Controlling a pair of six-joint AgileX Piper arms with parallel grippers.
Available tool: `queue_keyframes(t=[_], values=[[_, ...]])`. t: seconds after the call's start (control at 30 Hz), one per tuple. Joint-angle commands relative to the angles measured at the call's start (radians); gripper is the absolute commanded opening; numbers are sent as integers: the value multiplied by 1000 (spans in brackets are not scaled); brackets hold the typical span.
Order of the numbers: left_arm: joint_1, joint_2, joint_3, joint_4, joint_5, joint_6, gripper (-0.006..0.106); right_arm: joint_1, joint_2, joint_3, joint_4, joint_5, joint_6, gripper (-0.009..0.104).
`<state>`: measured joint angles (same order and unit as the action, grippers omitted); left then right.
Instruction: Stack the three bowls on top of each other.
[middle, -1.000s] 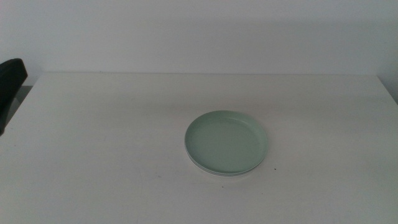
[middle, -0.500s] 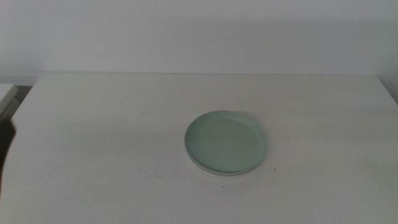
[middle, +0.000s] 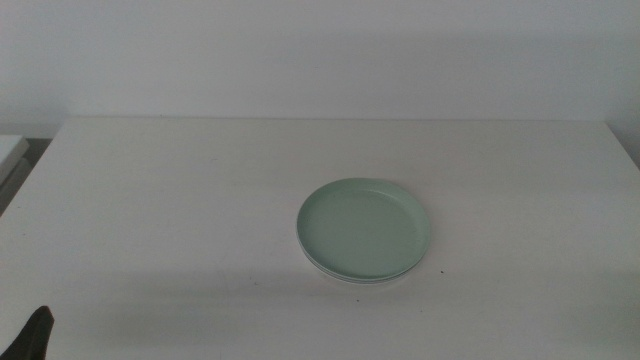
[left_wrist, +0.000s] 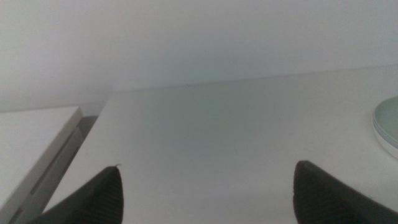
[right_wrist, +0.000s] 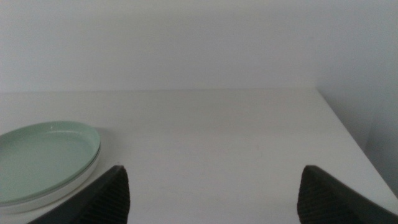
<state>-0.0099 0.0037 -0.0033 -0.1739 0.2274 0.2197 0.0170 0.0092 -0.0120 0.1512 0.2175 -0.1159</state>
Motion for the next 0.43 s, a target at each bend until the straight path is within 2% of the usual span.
queue_keyframes(t=[0.0, 0.4], values=[[1, -4, 3, -25, -7, -11, 94, -8, -9, 12, -18, -4, -7, 93], [1, -4, 3, -25, -15, -11, 94, -8, -9, 12, 12, 6, -7, 93]])
